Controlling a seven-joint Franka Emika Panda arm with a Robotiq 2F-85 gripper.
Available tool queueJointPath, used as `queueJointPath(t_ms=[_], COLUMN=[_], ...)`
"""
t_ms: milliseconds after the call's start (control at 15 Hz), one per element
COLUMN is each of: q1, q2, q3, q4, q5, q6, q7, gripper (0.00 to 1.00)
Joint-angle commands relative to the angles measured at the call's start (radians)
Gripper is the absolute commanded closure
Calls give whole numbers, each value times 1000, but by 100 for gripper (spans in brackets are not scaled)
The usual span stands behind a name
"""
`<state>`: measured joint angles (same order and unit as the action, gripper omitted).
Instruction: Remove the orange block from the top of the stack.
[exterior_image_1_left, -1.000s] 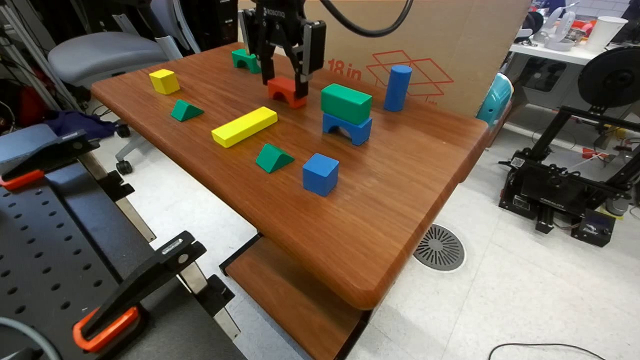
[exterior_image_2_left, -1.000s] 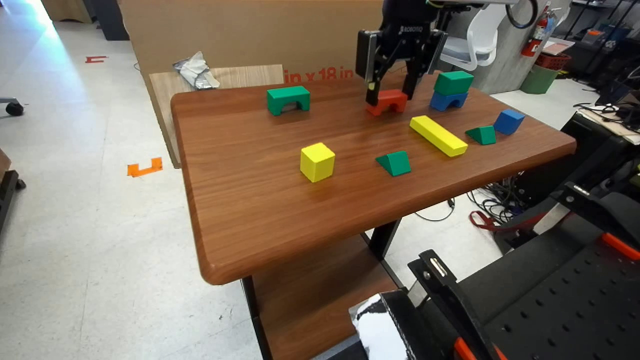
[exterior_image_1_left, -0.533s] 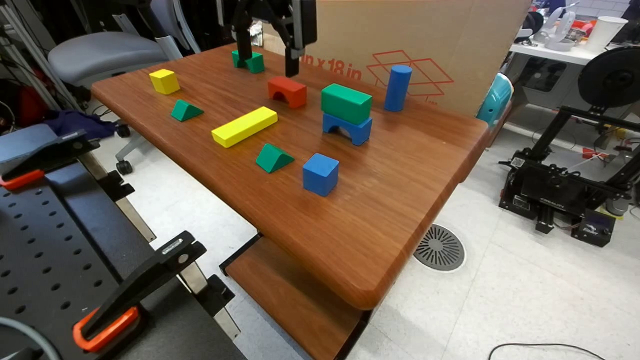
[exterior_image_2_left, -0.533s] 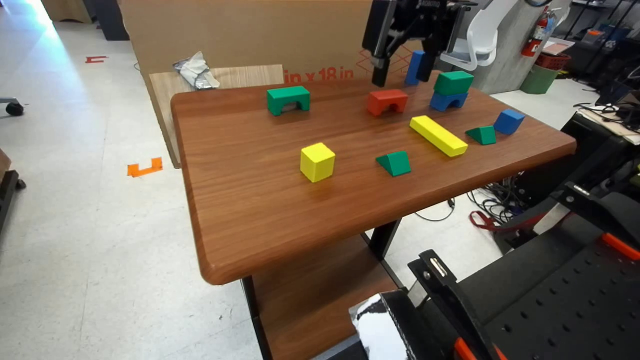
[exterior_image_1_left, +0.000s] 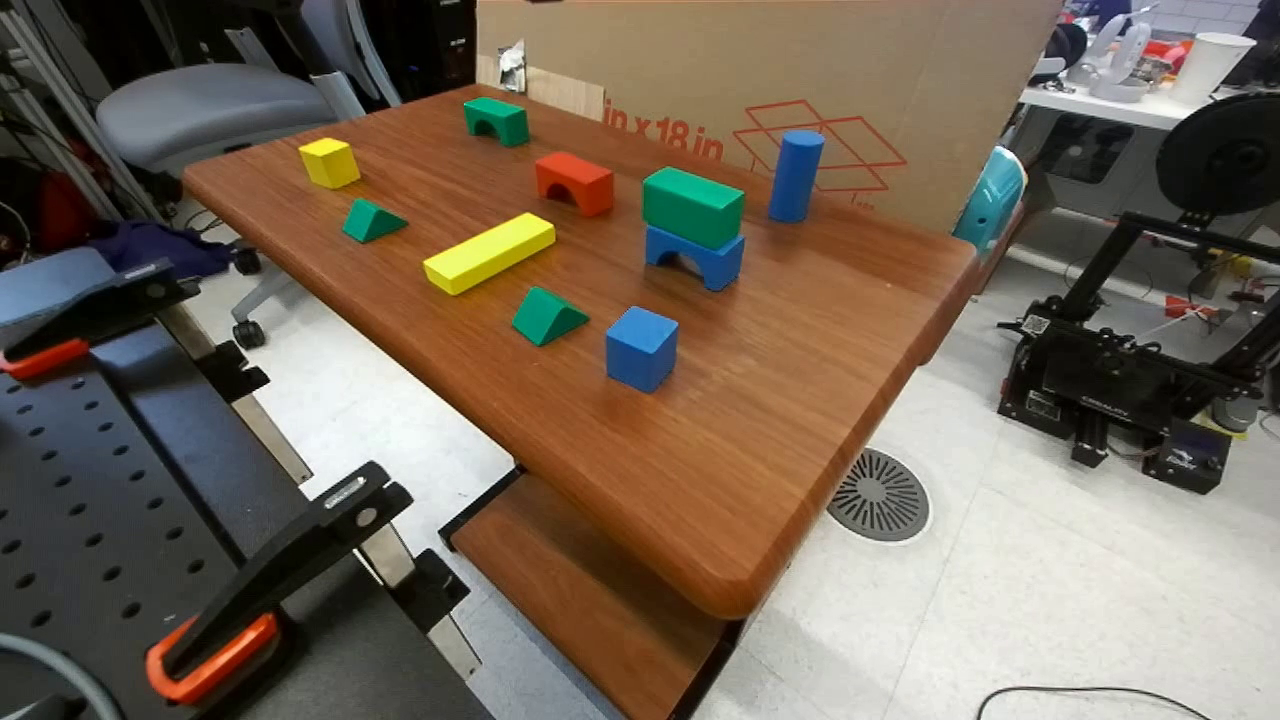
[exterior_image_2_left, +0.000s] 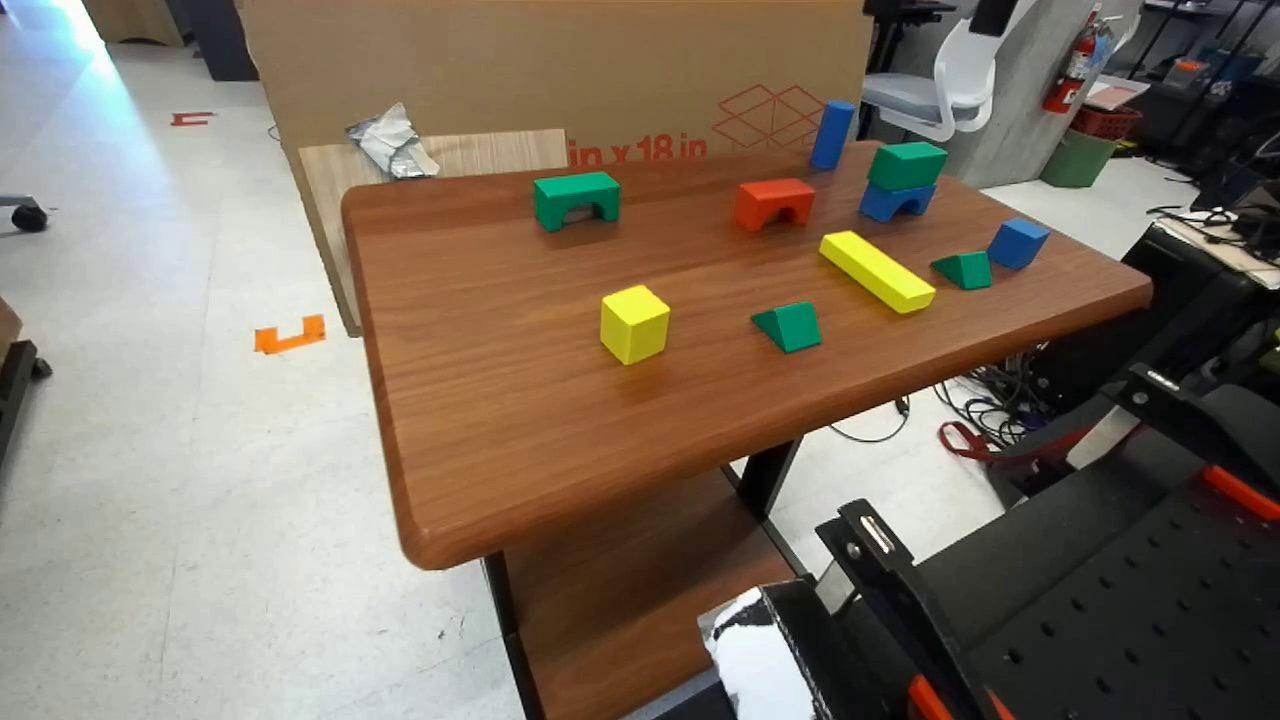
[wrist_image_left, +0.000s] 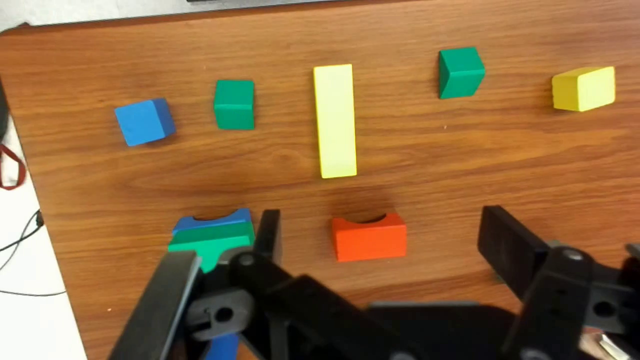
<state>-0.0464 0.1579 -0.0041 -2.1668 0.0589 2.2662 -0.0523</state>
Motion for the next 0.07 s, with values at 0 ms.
queueJointPath(t_ms=[0], q1=[5], q2=[-3], q3=[-5], q4=[-4], q5=[1], q6=[-3], q7=[3], gripper=[0])
